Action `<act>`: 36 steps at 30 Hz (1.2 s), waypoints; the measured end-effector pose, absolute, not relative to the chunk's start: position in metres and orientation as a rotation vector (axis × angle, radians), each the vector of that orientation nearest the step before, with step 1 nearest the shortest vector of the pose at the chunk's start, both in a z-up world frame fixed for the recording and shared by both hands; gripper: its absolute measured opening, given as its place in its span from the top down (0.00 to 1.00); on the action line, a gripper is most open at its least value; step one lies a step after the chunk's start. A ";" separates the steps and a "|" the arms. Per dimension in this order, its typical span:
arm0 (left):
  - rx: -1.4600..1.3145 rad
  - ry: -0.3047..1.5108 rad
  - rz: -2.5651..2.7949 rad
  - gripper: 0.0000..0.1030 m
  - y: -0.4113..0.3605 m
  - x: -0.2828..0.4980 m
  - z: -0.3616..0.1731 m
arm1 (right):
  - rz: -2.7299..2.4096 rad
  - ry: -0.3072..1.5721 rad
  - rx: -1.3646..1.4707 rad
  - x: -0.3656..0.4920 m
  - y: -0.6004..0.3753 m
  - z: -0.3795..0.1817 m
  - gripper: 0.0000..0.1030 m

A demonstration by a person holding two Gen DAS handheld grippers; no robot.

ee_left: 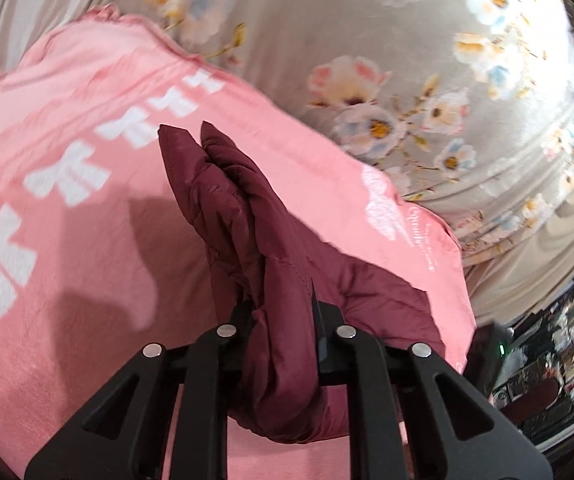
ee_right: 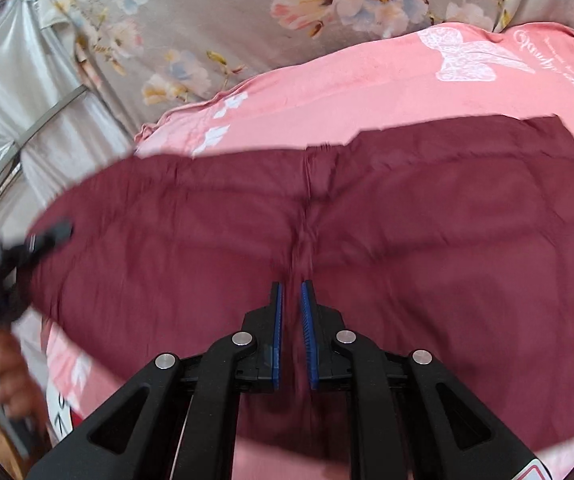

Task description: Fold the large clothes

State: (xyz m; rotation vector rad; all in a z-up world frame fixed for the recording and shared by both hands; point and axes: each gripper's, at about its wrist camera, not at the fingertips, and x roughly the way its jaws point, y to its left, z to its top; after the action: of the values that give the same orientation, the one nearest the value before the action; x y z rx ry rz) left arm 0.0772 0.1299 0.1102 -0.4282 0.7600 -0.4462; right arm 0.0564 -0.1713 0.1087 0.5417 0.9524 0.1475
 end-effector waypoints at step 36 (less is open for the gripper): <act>0.058 0.858 -0.829 0.89 -0.183 0.047 0.092 | 0.066 0.941 0.798 -0.070 -0.239 0.080 0.88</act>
State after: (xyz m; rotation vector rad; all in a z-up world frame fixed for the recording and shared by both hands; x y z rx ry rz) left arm 0.0470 -0.1829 0.0921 0.0580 0.8579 -0.8288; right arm -0.0699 -0.2393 0.0798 0.7978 0.9407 0.0662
